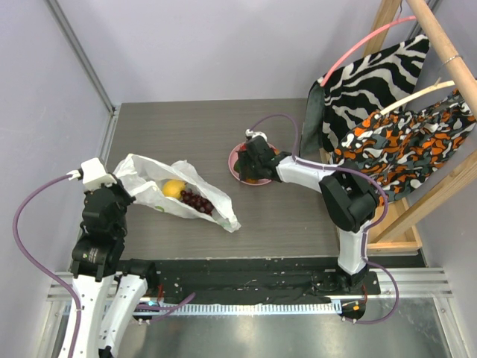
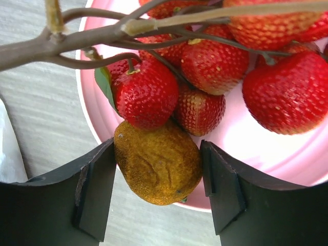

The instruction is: Place the fruits into the plastic bag

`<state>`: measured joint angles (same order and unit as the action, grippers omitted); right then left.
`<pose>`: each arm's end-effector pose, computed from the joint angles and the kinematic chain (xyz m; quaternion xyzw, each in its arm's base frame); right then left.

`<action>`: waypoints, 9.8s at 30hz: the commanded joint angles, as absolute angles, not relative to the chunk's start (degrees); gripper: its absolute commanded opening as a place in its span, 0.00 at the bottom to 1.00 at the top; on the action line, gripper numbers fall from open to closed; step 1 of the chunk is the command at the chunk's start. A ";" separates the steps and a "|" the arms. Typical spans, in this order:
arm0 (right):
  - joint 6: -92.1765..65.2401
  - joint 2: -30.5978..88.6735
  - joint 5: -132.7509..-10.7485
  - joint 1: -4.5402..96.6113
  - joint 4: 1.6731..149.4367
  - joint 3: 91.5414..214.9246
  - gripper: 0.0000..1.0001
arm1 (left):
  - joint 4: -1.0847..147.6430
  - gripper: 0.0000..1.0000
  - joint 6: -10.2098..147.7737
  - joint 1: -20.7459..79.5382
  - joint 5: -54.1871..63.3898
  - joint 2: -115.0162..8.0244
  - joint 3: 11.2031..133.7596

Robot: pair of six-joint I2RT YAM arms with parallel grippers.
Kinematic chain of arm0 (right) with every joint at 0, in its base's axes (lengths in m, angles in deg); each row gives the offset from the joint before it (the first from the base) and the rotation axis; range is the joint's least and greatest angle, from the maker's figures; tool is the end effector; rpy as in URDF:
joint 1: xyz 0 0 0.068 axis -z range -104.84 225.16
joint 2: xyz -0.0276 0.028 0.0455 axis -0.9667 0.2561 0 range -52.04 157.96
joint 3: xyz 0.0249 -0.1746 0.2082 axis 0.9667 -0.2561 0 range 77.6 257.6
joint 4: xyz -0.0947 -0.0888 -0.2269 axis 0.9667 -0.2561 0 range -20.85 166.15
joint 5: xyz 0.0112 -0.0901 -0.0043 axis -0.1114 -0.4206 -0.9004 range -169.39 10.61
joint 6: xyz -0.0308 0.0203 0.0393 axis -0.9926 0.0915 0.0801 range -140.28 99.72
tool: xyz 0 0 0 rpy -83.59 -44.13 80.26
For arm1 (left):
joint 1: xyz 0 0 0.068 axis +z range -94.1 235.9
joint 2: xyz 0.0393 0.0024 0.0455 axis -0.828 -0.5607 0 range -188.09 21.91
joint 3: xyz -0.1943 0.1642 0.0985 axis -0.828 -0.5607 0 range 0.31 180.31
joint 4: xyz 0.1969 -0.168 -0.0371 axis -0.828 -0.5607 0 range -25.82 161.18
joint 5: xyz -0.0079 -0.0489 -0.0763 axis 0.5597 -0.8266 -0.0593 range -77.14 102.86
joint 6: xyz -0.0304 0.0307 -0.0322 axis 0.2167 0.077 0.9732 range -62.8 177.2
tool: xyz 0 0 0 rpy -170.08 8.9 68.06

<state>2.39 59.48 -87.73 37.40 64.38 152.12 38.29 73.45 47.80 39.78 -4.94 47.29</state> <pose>0.3357 0.2535 0.1775 -0.0972 0.9288 0.1179 0.3376 0.0984 0.0022 0.3501 -0.1989 0.7476 0.0498 0.6318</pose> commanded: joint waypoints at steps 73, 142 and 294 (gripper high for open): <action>-2.35 63.62 -79.03 21.20 60.42 180.52 0.54 | 42.87 0.00 72.93 48.16 28.60 -3.23 45.84; 4.68 54.49 -77.63 14.08 79.13 167.43 0.91 | 41.56 0.00 73.64 47.81 31.58 -2.44 45.84; -27.66 25.84 -97.86 24.72 80.98 152.48 0.01 | 41.64 0.00 73.64 47.72 29.65 -5.16 45.40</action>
